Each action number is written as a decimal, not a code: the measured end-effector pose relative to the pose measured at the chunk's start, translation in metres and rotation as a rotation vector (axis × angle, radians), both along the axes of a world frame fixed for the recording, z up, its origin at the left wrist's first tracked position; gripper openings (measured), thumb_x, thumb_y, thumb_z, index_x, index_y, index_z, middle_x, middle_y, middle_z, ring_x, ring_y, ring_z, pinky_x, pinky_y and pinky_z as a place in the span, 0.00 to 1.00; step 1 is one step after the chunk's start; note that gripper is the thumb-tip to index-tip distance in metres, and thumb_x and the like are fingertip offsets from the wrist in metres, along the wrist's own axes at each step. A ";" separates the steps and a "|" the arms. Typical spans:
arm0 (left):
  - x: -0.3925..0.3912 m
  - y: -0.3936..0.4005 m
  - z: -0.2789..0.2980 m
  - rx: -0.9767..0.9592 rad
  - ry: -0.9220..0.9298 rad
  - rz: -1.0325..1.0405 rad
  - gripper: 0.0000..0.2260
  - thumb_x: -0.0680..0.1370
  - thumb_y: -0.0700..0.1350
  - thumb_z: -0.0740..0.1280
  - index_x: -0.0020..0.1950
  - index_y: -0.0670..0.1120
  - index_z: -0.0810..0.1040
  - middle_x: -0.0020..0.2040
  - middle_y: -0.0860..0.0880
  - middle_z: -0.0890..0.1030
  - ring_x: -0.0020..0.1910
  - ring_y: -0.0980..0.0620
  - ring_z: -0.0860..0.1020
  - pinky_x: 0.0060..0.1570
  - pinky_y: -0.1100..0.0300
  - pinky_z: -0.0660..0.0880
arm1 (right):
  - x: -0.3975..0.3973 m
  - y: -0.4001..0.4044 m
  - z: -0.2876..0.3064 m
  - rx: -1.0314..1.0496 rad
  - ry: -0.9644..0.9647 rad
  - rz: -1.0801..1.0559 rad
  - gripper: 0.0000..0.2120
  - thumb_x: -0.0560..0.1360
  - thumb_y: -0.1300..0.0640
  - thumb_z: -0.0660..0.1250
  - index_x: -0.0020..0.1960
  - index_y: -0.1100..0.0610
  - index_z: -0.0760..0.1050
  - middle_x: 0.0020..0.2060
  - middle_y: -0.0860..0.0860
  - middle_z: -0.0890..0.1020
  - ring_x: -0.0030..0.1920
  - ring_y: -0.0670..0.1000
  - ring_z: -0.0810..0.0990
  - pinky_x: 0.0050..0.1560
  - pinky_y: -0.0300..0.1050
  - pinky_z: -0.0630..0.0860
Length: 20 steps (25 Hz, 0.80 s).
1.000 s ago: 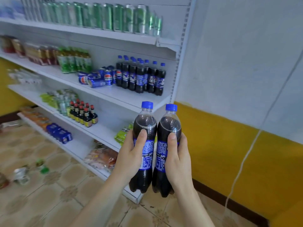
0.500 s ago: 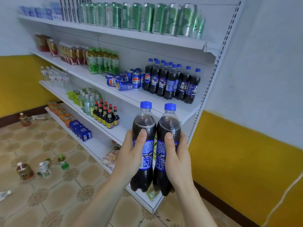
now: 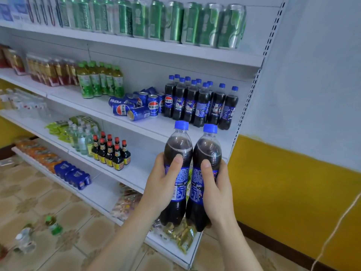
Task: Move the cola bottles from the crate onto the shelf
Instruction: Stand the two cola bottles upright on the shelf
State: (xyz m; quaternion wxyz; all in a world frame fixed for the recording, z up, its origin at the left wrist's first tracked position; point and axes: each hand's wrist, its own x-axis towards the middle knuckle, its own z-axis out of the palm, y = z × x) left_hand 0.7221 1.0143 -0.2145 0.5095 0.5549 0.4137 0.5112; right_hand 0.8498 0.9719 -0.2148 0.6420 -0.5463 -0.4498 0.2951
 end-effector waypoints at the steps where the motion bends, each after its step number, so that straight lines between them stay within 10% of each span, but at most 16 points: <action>1: -0.001 0.011 0.000 0.018 0.021 -0.016 0.18 0.73 0.67 0.63 0.57 0.59 0.75 0.52 0.62 0.83 0.53 0.64 0.81 0.54 0.59 0.75 | -0.001 0.009 0.000 -0.002 0.005 -0.015 0.26 0.74 0.37 0.63 0.67 0.48 0.73 0.55 0.42 0.84 0.55 0.40 0.82 0.55 0.43 0.79; 8: 0.025 0.091 0.004 0.072 0.035 -0.158 0.20 0.74 0.61 0.63 0.62 0.54 0.73 0.53 0.58 0.82 0.48 0.70 0.80 0.43 0.76 0.72 | 0.026 0.079 -0.008 0.021 -0.005 -0.121 0.25 0.76 0.36 0.67 0.67 0.47 0.72 0.57 0.43 0.84 0.58 0.44 0.83 0.61 0.57 0.79; 20: 0.113 0.256 0.011 0.123 0.007 -0.284 0.20 0.73 0.64 0.68 0.64 0.61 0.72 0.57 0.62 0.82 0.57 0.64 0.80 0.62 0.57 0.75 | 0.112 0.229 -0.001 0.083 -0.073 -0.185 0.29 0.77 0.42 0.69 0.74 0.47 0.66 0.60 0.39 0.81 0.61 0.39 0.80 0.66 0.54 0.77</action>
